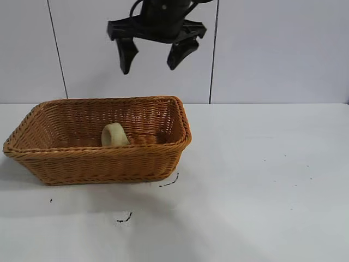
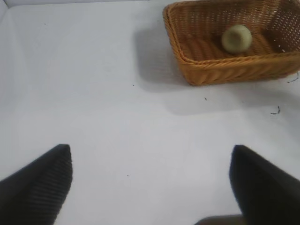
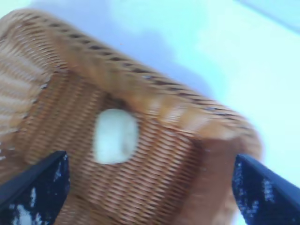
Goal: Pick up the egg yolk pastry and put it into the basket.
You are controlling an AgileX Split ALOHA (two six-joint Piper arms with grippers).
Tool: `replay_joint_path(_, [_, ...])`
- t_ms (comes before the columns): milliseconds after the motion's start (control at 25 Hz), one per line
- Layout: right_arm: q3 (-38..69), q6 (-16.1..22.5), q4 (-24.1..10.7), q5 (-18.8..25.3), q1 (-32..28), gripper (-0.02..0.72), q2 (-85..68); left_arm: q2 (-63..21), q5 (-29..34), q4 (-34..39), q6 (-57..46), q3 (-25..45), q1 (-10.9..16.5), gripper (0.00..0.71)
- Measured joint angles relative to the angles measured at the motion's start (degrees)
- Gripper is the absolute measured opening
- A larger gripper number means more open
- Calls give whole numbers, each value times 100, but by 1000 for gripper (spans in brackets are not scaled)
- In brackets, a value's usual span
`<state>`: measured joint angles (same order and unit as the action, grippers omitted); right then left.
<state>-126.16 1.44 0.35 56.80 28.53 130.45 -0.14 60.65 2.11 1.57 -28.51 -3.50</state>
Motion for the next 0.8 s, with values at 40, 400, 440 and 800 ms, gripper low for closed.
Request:
replay_joint_path(40, [0,0,-35,56,-184,676,-5,0,0,0,0,0,0,693])
replay_joint_path(400, [0,-5,-35,707,-1904,676,-5,0,0,0,0,0,0,693])
replay_joint_path(440, [0,-5,-35,792,-2053,676,-5,0,0,0,0,0,0,693])
replay_joint_path(800, [147,44,-66,1234,-2477,676,-56,0,0,0,0,0,0,693])
